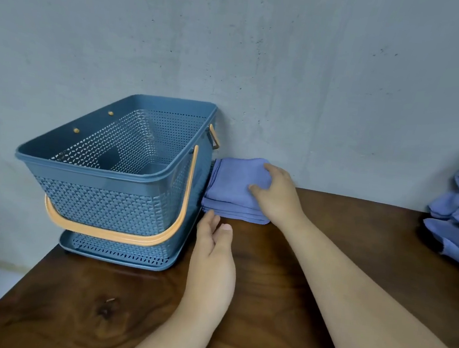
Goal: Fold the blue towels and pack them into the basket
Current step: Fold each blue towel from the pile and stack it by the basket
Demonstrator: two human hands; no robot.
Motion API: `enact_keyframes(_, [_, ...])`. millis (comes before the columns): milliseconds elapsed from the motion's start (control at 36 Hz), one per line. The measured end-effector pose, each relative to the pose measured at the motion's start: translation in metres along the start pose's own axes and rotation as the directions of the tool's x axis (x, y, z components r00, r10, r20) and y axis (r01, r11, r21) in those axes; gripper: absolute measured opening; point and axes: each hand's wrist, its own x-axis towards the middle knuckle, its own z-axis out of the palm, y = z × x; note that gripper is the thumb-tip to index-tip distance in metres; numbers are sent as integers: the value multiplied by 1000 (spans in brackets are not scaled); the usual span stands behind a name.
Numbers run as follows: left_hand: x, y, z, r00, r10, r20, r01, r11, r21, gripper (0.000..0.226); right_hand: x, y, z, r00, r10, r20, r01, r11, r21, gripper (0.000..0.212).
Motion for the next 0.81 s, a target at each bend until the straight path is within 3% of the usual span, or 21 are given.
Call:
enact_keyframes(83, [-1,-1,1,1000,7,15,-7,1000,24,62,-7,4,2,972,-236,-19,223,942,-252,55])
enact_keyframes(167, [0,-2,1,1000,11,16,-12,999,42,60,-12,-7,7,897,-430,105,435,815,-383,49])
enact_keyframes(333, [0,0,1,1000,4,24,-4,1000,1,63,-22,-16,22,823,-422,381,568,647,-509,71])
enact_keyframes(444, [1,-1,1,1000,12,12,-12,1000,5,62,-21,-20,18,849,-409,335,525,729,-439,50])
enact_keyframes(583, [1,-3,1,1000,14,-14,-14,1000,-7,68,-25,-29,15,880,-436,189,476,815,-332,45])
enact_keyframes(722, [3,-5,0,1000,17,-22,-17,1000,-20,62,-17,-11,27,807,-432,404,587,670,-455,51])
enact_keyframes(806, [2,-5,0,1000,18,-7,-18,1000,-22,60,-14,-8,25,797,-419,435,597,660,-457,54])
